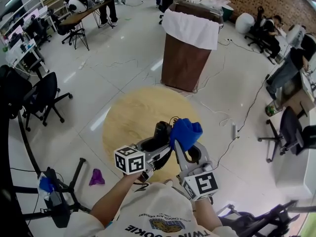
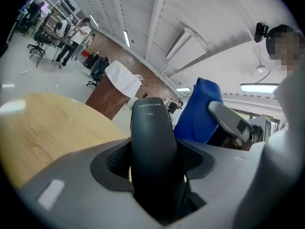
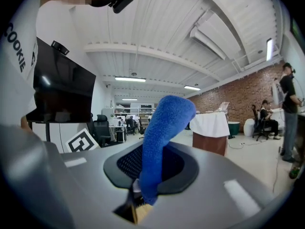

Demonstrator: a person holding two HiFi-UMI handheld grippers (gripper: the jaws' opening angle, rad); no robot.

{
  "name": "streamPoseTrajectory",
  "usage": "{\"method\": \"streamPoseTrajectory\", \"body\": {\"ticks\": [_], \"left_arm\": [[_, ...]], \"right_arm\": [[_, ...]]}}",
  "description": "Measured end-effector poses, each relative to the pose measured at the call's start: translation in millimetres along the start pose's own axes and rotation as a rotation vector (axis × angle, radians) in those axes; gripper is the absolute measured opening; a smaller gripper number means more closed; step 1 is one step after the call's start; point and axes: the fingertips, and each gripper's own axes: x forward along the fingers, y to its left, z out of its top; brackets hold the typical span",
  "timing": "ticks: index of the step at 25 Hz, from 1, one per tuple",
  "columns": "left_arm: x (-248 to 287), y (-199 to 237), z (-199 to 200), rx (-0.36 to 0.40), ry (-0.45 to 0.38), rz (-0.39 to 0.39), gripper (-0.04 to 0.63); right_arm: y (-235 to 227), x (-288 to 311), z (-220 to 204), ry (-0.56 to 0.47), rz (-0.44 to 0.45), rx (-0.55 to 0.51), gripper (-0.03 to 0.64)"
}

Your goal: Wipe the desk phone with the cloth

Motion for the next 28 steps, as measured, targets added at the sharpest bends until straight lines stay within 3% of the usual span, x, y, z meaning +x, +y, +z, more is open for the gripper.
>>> {"method": "streamPoseTrajectory", "body": {"ticks": [7,17,22,28], "left_arm": [[-9,-24,9,-0.055,-0.025,-0.114,0.267],[-24,-38,37,-0.233,-0.144,-0.262,0.267],[-28,-36,52,-0.301,-0.207,-0.290,0.268],[-28,-32,62,-0.314,-0.227,-0.289,0.268]], "right_arm": [[5,20,47,-0.120,0.061,-0.003,0.061],[10,23,40,-0.107,0.082,0.050,0.061],[13,15,36,-0.102,0.090,0.091,0.061],[31,7,28,-0.088,0.115,0.119,0.061]]}}
